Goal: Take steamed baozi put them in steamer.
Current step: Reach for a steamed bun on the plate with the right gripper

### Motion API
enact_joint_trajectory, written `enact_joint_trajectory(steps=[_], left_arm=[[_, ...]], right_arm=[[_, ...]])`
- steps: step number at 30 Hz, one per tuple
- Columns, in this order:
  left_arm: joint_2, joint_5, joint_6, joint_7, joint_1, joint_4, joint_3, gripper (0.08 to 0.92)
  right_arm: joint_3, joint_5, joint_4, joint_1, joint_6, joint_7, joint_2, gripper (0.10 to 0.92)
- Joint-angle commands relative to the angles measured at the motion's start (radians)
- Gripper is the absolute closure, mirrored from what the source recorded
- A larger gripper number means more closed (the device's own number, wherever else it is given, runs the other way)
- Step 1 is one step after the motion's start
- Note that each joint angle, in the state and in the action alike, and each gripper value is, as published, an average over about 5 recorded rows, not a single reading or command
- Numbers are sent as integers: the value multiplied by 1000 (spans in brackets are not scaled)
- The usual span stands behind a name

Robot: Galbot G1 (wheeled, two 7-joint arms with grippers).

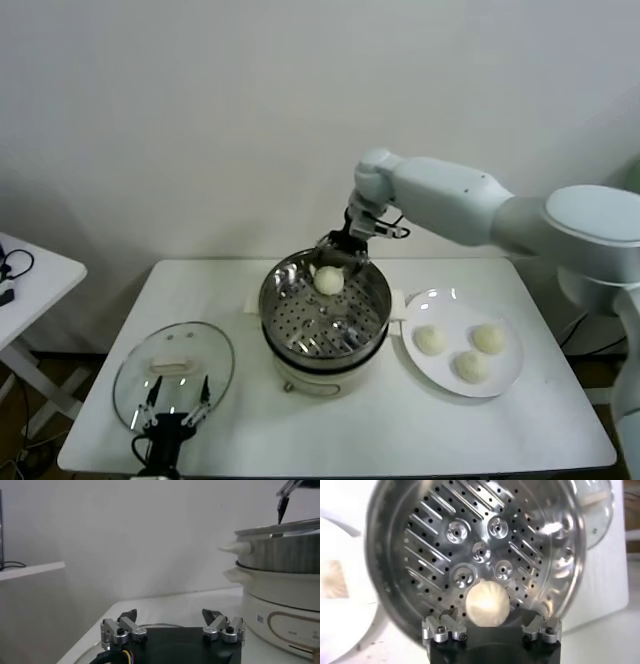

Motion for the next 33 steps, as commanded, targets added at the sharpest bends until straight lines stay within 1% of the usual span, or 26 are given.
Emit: enact_joint_trajectory(steps=[1, 4, 8, 12, 15, 19, 23, 27, 33], left_arm=[[-49, 1, -1, 1, 10, -20, 3, 177], [-49, -1, -1, 1, 10, -22, 4, 177], [-49, 0, -1, 1, 7, -20, 10, 177], [-49, 4, -1, 1, 2, -15, 17, 177], [-49, 6, -1, 1, -1, -11, 17, 177], [-49, 5, -3, 0, 0, -6, 14, 177], [-49, 6, -4, 0, 0, -3, 8, 177], [-49, 7, -3, 0, 1, -2, 2, 177], [-49, 9, -4, -1, 0, 8, -6, 177]], right_arm=[[-352, 534, 147, 287, -369, -99, -187, 202], [-450, 560, 223, 330, -475, -69, -277, 203], [-515, 570, 356, 337, -668, 31, -393, 203], [-511, 560, 453, 278, -796, 120, -474, 203], [-457, 526, 488, 199, -868, 183, -516, 203], [-375, 464, 485, 84, -909, 224, -539, 203], [-265, 413, 442, -69, -926, 247, -534, 203], [-177, 386, 387, -185, -930, 255, -500, 203], [-83, 330, 276, -283, -917, 254, -430, 203]])
